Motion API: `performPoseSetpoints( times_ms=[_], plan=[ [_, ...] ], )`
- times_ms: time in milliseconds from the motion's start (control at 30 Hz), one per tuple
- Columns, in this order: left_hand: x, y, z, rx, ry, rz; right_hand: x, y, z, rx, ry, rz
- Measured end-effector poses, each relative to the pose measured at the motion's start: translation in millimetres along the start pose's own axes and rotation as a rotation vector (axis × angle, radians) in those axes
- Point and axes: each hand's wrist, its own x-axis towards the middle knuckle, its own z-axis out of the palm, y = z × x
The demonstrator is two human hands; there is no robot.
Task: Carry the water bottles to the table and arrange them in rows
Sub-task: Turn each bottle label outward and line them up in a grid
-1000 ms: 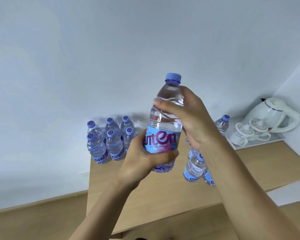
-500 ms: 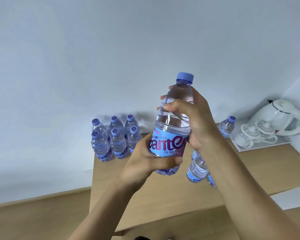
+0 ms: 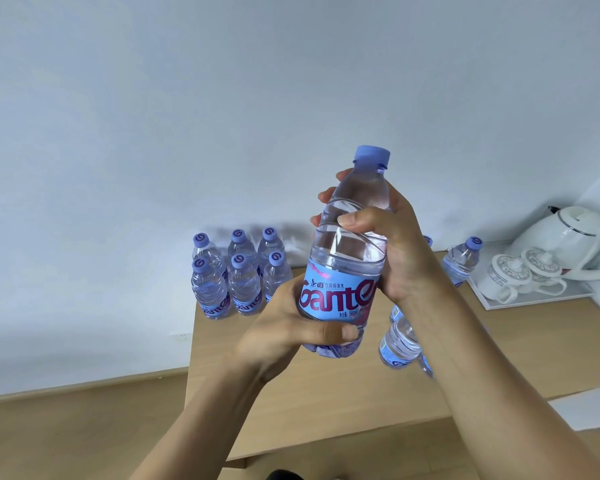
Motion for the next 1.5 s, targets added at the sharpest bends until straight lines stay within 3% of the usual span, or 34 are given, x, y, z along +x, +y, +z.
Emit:
performPoseSetpoints(
  times_ms=[400, 567, 700, 933, 1033, 1133, 1267, 1500],
  plan=[
    [-14.3, -3.5, -26.6, 0.017, 0.037, -0.017, 9.8, 18.3, 21.9, -0.060, -0.022, 0.073],
    [-23.9, -10.3, -43.9, -0.001, 0.103, 0.012, 14.4, 28.6, 36.7, -0.215, 0.015, 0.157],
    [-33.8, -16.4, -65.1, 0.044, 0.188, 0.002, 19.3, 41.5, 46.3, -0.403, -0.038, 0.217],
    [-57.1, -41.2, -109.6, 0.161, 0.272, -0.079, 27.7, 81.0, 62.3, -0.421, -0.142, 0.324],
    [-65.3, -56.9, -129.0, 0.210, 0.256, -0.115, 28.4, 105.6, 70.2, -0.469, -0.210, 0.383],
    [-73.2, -81.4, -146.9, 0.245, 0.345, -0.142, 26.5, 134.5, 77.3, -0.502, -0.255, 0.435],
    [-80.8, -120.3, -167.7, 0.293, 0.526, -0.200, 19.5, 177.4, 80.0, -0.615, -0.236, 0.457],
    [-86.0, -180.5, -194.1, 0.347, 0.600, -0.300, -2.9, 236.9, 80.3, -0.758, -0.209, 0.478]
  ],
)
